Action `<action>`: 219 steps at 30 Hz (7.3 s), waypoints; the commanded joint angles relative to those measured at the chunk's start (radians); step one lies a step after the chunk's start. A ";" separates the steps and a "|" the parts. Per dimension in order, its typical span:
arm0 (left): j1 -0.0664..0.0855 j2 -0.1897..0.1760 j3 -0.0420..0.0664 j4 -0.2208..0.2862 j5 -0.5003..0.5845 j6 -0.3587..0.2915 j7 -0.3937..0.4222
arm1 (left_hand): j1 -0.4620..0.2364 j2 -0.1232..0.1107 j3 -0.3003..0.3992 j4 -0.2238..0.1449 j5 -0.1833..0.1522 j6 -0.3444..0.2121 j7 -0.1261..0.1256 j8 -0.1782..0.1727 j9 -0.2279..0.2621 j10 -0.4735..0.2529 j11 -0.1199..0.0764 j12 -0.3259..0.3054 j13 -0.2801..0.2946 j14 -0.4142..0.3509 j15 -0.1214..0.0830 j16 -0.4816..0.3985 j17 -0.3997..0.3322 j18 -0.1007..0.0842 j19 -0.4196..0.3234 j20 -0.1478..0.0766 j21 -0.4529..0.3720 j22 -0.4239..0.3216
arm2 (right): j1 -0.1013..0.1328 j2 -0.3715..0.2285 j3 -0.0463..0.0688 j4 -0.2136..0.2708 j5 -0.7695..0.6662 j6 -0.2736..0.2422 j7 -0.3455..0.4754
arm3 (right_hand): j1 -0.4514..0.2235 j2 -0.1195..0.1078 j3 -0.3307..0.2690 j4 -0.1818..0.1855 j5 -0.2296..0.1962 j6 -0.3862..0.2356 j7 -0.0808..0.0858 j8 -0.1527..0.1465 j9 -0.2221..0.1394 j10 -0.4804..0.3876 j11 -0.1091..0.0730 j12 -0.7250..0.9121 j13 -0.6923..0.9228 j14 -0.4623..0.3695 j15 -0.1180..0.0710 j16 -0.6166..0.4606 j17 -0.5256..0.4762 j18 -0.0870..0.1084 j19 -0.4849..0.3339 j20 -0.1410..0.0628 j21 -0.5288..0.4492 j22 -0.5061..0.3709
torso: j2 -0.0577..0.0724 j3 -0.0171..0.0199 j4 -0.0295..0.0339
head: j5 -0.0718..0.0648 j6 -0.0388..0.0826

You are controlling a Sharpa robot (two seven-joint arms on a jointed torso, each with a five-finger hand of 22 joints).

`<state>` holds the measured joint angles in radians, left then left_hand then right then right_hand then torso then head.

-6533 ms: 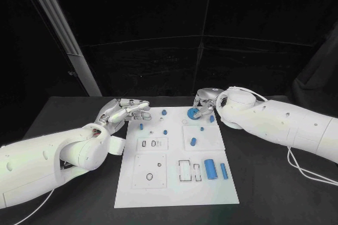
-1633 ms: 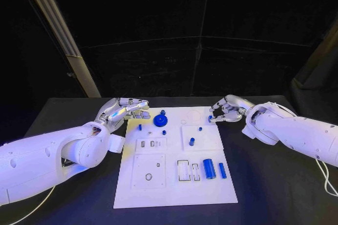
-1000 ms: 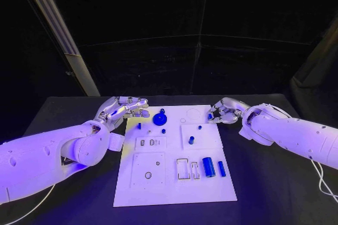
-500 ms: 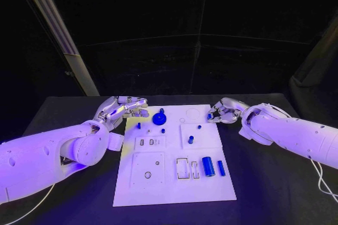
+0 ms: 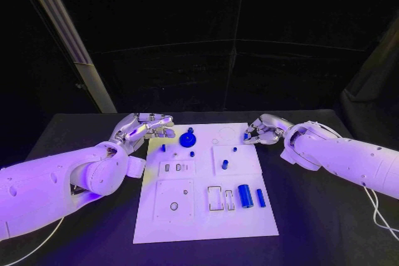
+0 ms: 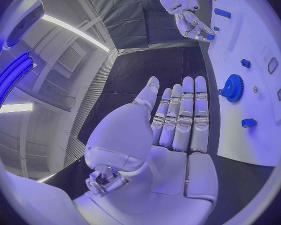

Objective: Assemble the parts on the task board

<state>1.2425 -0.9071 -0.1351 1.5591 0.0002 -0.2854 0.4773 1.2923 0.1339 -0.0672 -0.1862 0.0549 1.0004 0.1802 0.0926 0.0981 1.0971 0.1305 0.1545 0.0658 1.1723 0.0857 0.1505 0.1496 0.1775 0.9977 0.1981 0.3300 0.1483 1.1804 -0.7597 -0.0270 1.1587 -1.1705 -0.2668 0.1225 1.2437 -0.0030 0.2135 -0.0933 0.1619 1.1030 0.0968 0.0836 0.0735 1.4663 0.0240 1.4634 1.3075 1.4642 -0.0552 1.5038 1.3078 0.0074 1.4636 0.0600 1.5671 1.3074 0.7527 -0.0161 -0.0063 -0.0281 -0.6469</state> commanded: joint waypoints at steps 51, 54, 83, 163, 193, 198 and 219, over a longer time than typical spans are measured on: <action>0.003 0.007 0.001 -0.016 -0.004 0.015 0.009 | 0.001 0.009 0.000 -0.010 0.001 0.006 0.000 -0.008 -0.001 0.004 0.001 -0.006 -0.001 0.006 0.004 -0.005 0.002 0.004 -0.005 -0.002 0.000 -0.001 | 0.006 0.256 -0.036 0.266 -0.385 -0.037 -0.366 | -0.027 0.033 0.027 -0.025 0.076 0.013 -0.003 -0.017 0.004 0.050 -0.009 0.003 0.172 0.078 -0.009 -0.001 0.141 -0.007 0.107 -0.012 0.004 0.263 | -0.018 -0.0081 0.0110 | 0.047 -0.026; 0.003 0.008 0.001 -0.016 -0.004 0.016 0.009 | 0.001 0.009 0.000 -0.010 0.001 0.006 0.000 -0.008 -0.001 0.004 0.001 -0.006 -0.001 0.006 0.004 -0.005 0.002 0.004 -0.005 -0.002 0.000 -0.001 | 0.002 0.268 -0.040 0.260 -0.389 -0.032 -0.367 | -0.027 0.033 0.027 -0.025 0.076 0.013 -0.003 -0.017 0.004 0.050 -0.009 0.003 0.172 0.078 -0.009 -0.001 0.141 -0.007 0.107 -0.012 0.004 0.263 | -0.019 -0.0086 0.0118 | 0.050 -0.028; 0.003 0.007 0.001 -0.018 -0.004 0.020 0.007 | 0.001 0.009 0.000 -0.010 0.001 0.006 0.000 -0.008 -0.001 0.004 0.001 -0.006 -0.001 0.006 0.004 -0.005 0.002 0.004 -0.005 -0.002 0.000 -0.001 | -0.007 0.273 -0.064 0.266 -0.401 0.024 -0.380 | -0.041 0.027 0.022 -0.024 0.073 0.016 -0.004 -0.018 0.004 0.049 -0.010 0.002 0.171 0.078 -0.009 -0.003 0.138 -0.007 0.107 -0.011 0.004 0.263 | -0.019 -0.0080 0.0100 | 0.063 -0.038; 0.114 0.082 0.002 -0.060 -0.733 0.341 -0.917 | -0.200 0.046 -0.148 0.201 -0.005 0.052 -0.123 0.192 0.456 0.226 -0.145 0.786 0.909 0.336 -0.163 1.210 1.167 -0.068 0.334 -0.170 0.888 0.817 | 0.130 -0.132 -0.027 0.441 0.392 0.010 -0.007 | -0.023 -0.081 -0.058 0.068 -0.005 -0.134 0.022 -0.017 -0.005 -0.110 0.010 -0.293 -0.081 0.011 0.015 -0.222 -0.128 0.059 -0.059 0.012 -0.175 -0.011 | -0.074 -0.0001 0.0109 | 0.070 -0.055; 0.159 0.354 -0.045 -0.254 -0.881 0.470 -1.136 | -0.194 0.057 -0.277 0.351 -0.006 -0.002 -0.149 0.314 0.832 0.310 -0.165 1.041 1.217 0.385 -0.180 1.376 1.364 -0.128 0.453 -0.180 1.128 1.196 | 0.134 -0.125 -0.025 0.393 0.381 -0.007 -0.052 | -0.029 -0.080 -0.061 0.061 0.010 -0.129 0.020 -0.017 -0.005 -0.105 0.008 -0.292 -0.084 0.014 0.013 -0.230 -0.132 0.059 -0.057 0.010 -0.180 -0.016 | -0.084 0.0039 0.0136 | 0.080 -0.069; 0.158 0.371 -0.049 -0.274 -0.881 0.490 -1.139 | -0.190 0.058 -0.277 0.352 -0.006 -0.005 -0.148 0.313 0.837 0.309 -0.165 1.038 1.217 0.384 -0.179 1.375 1.363 -0.128 0.452 -0.179 1.127 1.195 | 0.134 -0.122 -0.025 0.391 0.380 -0.006 -0.055 | -0.029 -0.080 -0.061 0.061 0.010 -0.129 0.020 -0.017 -0.005 -0.105 0.008 -0.292 -0.084 0.014 0.013 -0.230 -0.132 0.059 -0.057 0.010 -0.180 -0.016 | -0.084 0.0047 0.0136 | 0.082 -0.074; 0.156 0.410 -0.068 -0.315 -0.881 0.551 -1.141 | -0.148 0.067 -0.280 0.348 -0.004 -0.062 -0.116 0.195 0.785 0.300 -0.139 1.018 1.224 0.382 -0.159 1.370 1.357 -0.126 0.440 -0.160 1.126 1.194 | 0.134 -0.114 -0.025 0.382 0.380 -0.004 -0.062 | -0.032 -0.078 -0.061 0.061 0.014 -0.128 0.020 -0.017 -0.005 -0.103 0.008 -0.292 -0.084 0.015 0.013 -0.231 -0.132 0.059 -0.057 0.010 -0.182 -0.017 | -0.085 0.0052 0.0151 | 0.079 -0.085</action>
<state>1.3973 -0.4991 -0.2028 1.2448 -0.8740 0.2354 -0.6565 1.1322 0.2002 -0.3446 0.1602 0.0503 0.9425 0.0627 0.2947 0.8892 1.3958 -0.0136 1.1766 1.2890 1.4672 -0.0803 1.5211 1.3077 0.0692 1.4382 0.0289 1.4523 1.3078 1.3121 -0.8754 -0.0526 1.5400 -0.7902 -0.2727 0.0608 1.2157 -0.0865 0.1538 -0.0276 0.1719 0.9672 0.1148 0.0692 0.0686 1.3576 0.0339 1.1728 1.2235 1.4666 -0.0373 1.2793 1.1765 0.0543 1.4113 0.0728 1.3924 1.2912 0.6679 -0.0109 0.0074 0.0510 -0.7305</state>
